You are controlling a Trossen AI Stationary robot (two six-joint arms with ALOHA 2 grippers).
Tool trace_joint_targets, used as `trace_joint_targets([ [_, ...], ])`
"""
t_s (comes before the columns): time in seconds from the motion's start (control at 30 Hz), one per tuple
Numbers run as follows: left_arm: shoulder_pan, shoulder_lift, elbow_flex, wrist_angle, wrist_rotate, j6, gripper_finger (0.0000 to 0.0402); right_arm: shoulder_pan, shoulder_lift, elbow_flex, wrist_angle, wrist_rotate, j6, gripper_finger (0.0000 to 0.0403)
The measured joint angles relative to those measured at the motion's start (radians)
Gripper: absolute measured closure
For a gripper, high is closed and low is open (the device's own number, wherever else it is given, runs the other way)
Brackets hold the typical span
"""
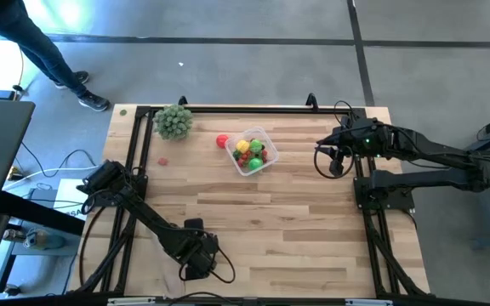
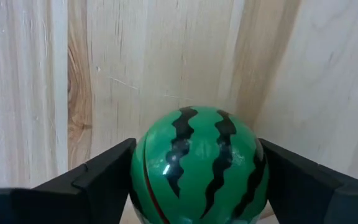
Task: Pick and placing Produce into tupperware
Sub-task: Put the green watermelon into the transparent container
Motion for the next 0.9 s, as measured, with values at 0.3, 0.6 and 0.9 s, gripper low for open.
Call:
trace_joint_targets([
  [0.3,0.0,0.0,0.0,0.0,0.0,0.0,0.0103,0.0,0.0,0.0,0.0,0.0,0.0,0.0327],
  [0.6,0.0,0.0,0.0,0.001,0.0,0.064,0.0109,0.0,0.0,0.0,0.0,0.0,0.0,0.0327],
  [0.9,0.0,0.0,0.033,-0.016,-0.068,0.166,0.0109,0.0,0.0,0.0,0.0,0.0,0.0,0.0327],
])
